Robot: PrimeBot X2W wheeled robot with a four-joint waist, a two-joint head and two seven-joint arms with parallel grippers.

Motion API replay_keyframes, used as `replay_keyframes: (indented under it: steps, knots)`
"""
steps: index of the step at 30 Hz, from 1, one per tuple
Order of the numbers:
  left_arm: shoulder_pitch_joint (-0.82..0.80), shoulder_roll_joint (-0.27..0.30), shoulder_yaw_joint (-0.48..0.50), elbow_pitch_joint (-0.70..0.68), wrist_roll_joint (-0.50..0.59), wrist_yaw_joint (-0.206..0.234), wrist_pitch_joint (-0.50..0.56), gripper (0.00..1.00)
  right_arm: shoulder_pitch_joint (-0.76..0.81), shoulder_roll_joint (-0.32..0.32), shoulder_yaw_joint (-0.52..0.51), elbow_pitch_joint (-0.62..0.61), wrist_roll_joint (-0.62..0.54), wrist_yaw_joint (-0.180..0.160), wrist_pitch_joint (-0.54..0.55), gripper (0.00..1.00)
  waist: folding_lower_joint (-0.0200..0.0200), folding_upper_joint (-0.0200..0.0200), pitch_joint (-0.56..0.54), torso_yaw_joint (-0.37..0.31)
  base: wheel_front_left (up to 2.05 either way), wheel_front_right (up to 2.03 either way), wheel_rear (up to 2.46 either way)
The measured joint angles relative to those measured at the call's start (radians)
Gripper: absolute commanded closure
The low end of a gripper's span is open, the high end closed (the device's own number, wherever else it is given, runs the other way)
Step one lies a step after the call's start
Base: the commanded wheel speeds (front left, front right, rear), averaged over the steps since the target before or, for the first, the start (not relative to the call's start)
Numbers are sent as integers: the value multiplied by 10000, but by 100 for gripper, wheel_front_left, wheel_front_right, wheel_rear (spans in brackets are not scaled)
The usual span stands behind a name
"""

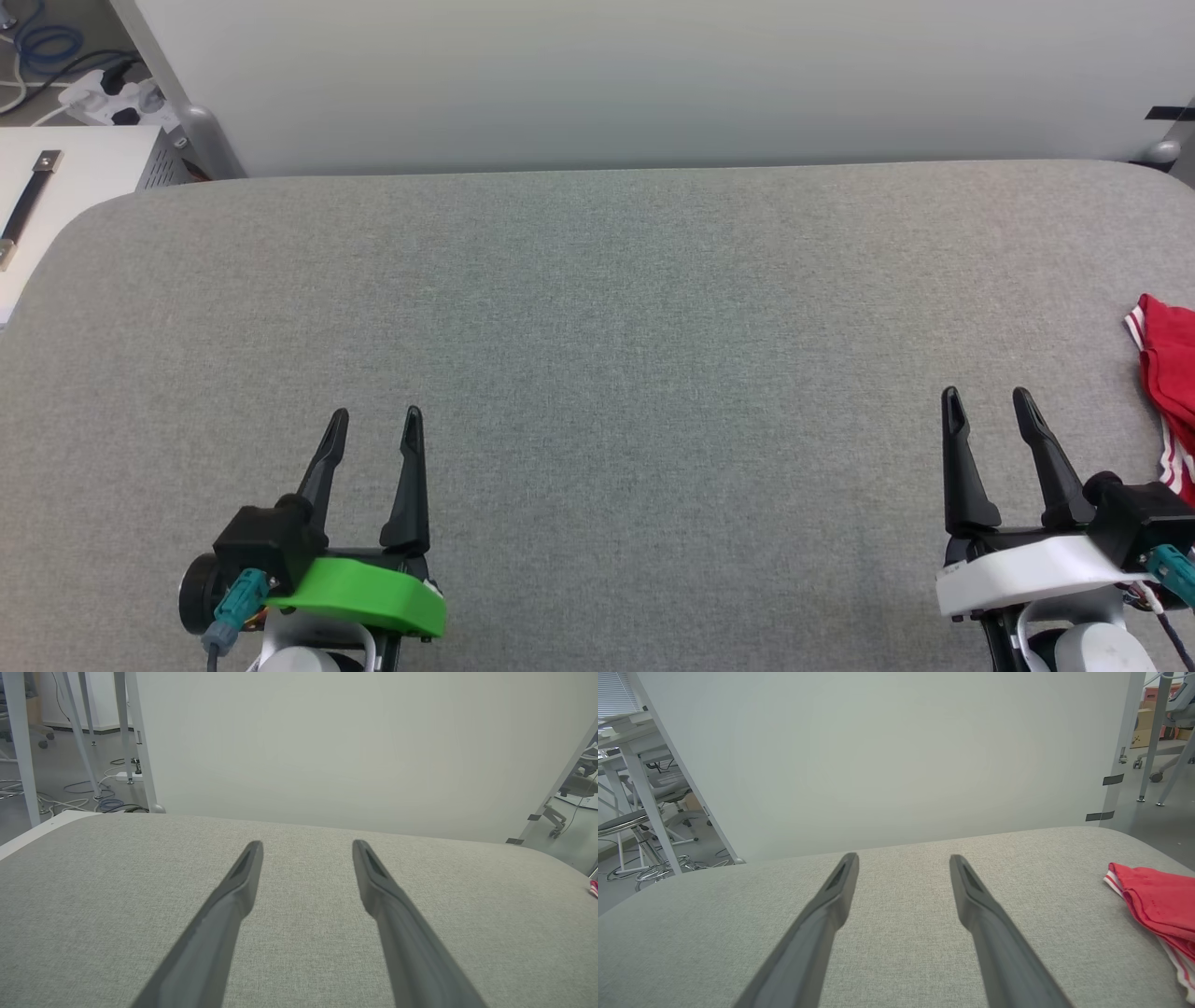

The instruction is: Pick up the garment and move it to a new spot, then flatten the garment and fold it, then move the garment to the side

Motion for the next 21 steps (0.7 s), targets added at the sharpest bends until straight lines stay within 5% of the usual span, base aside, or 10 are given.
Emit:
replay_keyframes:
  steps: [12,13,21]
  knots:
    - [2,0,4,33,0,0,0,0,-1,59,-4,-36,-6,0,0,0,0,0,4,-35,0,0,0]
    - [2,0,4,27,0,0,0,100,-1,61,-2,-36,-6,0,0,100,0,0,10,-39,0,0,0]
    - [0,4,15,36,10,12,105,100,-3,58,-8,-31,-17,0,105,100,0,0,-18,-38,0,0,0]
